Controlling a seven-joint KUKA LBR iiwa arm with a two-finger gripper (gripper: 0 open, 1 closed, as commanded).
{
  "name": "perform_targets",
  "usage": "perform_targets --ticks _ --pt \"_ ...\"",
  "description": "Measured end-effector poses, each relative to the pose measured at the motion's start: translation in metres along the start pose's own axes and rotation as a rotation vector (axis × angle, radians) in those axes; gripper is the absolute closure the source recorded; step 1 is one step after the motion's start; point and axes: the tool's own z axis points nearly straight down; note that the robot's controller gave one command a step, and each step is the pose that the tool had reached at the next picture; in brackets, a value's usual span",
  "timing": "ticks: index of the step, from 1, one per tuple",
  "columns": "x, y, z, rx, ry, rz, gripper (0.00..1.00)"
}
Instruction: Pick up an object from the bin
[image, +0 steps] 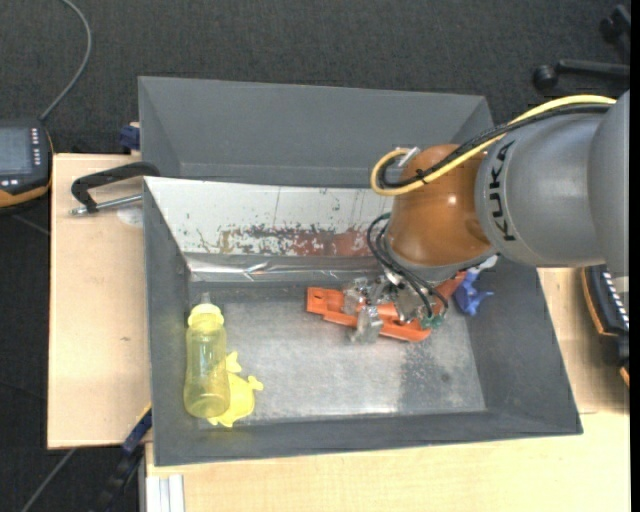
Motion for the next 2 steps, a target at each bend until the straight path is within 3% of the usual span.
perform_targets --ticks 1,2 --pt "-0.015 0.003 0.000 0.000 -0.004 -0.016 1.00" --pt "0.026 0.025 0.000 -0.002 -0.003 -0.043 1.00"
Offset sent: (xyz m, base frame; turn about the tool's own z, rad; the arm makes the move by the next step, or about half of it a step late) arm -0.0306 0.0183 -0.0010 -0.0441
